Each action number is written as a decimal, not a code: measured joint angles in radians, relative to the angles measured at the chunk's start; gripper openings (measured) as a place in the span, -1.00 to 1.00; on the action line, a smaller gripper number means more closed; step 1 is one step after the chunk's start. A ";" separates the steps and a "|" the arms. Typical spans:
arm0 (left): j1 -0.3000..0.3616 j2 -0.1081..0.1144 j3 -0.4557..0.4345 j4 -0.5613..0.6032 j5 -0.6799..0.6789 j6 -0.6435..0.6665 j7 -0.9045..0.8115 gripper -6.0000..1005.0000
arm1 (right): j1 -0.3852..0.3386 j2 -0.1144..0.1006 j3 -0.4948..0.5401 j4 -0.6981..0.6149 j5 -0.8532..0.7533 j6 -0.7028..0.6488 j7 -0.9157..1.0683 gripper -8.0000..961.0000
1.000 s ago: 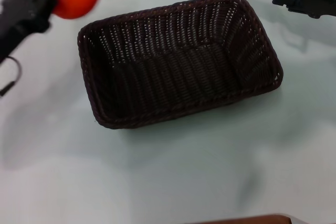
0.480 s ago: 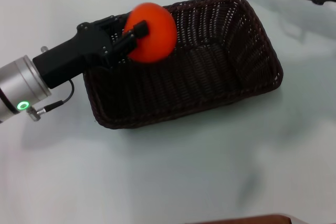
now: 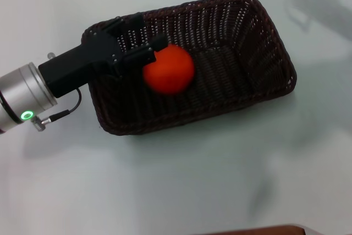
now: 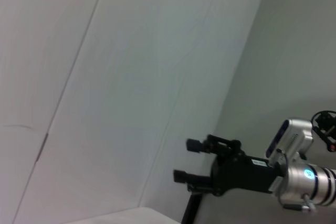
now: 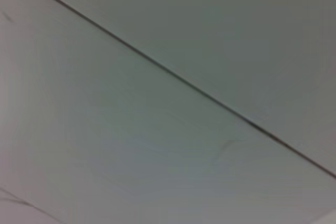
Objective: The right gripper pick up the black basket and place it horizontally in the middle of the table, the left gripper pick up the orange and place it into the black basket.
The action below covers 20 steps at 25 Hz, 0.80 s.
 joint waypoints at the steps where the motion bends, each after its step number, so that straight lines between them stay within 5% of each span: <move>1: 0.000 0.000 0.001 -0.002 0.000 -0.004 0.000 0.41 | 0.000 0.005 0.000 0.000 0.013 -0.006 -0.013 0.62; 7: 0.021 -0.003 -0.084 -0.011 -0.010 -0.061 0.014 0.65 | 0.000 0.029 0.003 0.000 0.118 -0.028 -0.121 0.62; 12: 0.066 -0.032 -0.325 -0.011 -0.043 -0.094 0.090 0.68 | -0.003 0.064 0.003 0.017 0.243 -0.040 -0.336 0.62; 20: 0.123 -0.033 -0.638 0.083 -0.230 -0.157 0.204 0.66 | -0.006 0.101 0.004 0.108 0.496 -0.084 -0.792 0.62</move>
